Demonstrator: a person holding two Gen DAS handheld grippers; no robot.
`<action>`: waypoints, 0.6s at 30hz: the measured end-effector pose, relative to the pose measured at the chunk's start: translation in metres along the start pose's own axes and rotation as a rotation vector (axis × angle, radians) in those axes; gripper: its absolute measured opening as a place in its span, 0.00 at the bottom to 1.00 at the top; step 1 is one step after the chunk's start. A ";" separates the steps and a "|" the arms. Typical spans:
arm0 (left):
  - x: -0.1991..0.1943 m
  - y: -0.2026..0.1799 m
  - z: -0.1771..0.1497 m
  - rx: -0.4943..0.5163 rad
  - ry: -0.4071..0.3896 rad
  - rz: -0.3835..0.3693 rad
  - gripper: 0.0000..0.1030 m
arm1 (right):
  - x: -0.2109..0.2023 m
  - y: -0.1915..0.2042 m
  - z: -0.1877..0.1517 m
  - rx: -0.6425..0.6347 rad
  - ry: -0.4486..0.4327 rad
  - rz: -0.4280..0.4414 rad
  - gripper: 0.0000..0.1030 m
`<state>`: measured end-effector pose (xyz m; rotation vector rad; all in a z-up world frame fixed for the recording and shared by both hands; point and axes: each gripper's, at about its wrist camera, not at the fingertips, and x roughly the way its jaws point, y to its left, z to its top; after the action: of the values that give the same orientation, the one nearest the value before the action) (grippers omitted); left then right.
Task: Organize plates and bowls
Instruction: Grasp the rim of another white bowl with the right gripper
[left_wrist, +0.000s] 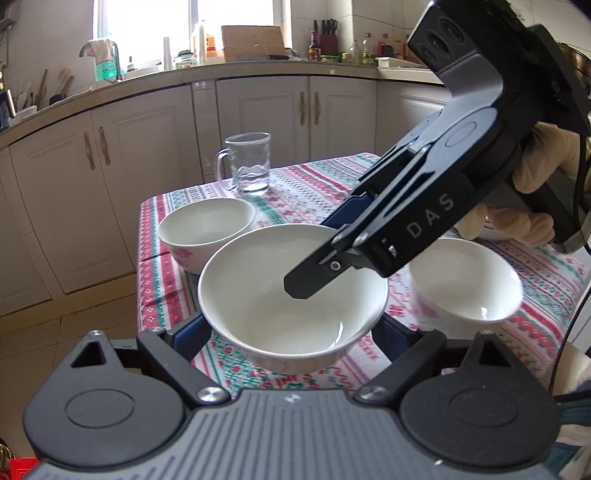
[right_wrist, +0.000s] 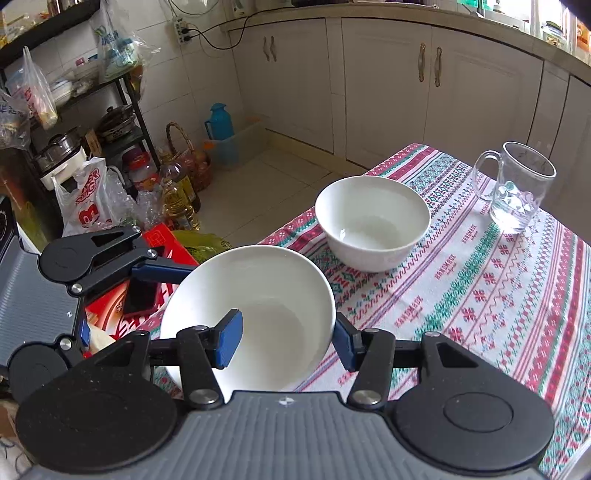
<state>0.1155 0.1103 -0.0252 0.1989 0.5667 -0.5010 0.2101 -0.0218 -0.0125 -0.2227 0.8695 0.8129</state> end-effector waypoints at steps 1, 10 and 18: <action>-0.002 -0.003 0.001 0.001 0.001 -0.004 0.90 | -0.004 0.001 -0.002 0.000 -0.002 0.000 0.56; -0.014 -0.026 0.013 0.036 -0.004 -0.044 0.90 | -0.040 0.006 -0.020 0.007 -0.026 -0.019 0.57; -0.011 -0.049 0.025 0.061 -0.022 -0.100 0.90 | -0.075 0.002 -0.037 0.023 -0.058 -0.068 0.59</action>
<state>0.0938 0.0647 -0.0006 0.2233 0.5423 -0.6169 0.1585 -0.0788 0.0199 -0.2064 0.8126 0.7422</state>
